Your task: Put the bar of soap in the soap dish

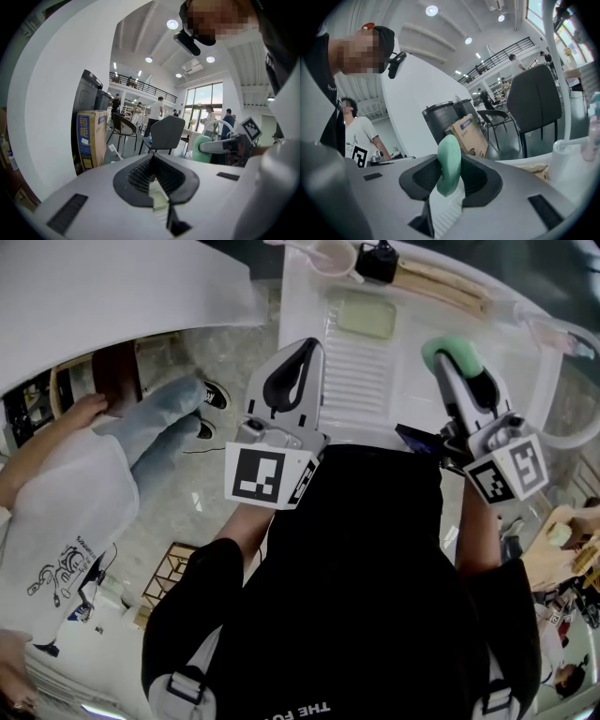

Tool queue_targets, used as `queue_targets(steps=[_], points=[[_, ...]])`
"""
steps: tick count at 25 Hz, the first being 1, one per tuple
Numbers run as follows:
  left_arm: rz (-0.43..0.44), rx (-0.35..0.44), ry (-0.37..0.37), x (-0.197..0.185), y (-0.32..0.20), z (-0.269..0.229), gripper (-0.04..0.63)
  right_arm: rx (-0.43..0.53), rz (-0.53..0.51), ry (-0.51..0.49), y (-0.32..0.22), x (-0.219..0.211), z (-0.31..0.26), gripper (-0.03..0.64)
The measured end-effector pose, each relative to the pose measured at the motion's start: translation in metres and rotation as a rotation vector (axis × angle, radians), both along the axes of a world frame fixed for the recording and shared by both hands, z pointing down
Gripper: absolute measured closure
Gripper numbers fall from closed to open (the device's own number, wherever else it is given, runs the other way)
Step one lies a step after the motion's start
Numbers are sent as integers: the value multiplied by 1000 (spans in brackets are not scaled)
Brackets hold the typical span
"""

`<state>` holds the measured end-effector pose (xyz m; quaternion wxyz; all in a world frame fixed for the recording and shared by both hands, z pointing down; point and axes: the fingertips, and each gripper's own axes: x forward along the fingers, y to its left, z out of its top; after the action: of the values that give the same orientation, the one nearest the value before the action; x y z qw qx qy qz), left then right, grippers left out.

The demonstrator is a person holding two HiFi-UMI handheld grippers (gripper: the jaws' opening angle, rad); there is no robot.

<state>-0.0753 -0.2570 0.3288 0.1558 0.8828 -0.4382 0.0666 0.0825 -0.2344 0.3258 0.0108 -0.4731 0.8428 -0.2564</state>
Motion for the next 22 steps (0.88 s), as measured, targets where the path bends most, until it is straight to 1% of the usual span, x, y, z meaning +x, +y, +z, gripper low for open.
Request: queue_targets(steps=[7, 12, 17, 22], points=[[1, -45, 1, 3, -13, 18, 592, -40, -22, 13, -13, -8, 19, 489], [2, -64, 3, 2, -22, 28, 592, -69, -41, 39, -21, -15, 34, 489], [0, -99, 4, 1, -31, 40, 592, -97, -50, 64, -32, -20, 47, 489], [3, -105, 3, 0, -40, 47, 592, -124, -50, 69, -41, -21, 61, 489]])
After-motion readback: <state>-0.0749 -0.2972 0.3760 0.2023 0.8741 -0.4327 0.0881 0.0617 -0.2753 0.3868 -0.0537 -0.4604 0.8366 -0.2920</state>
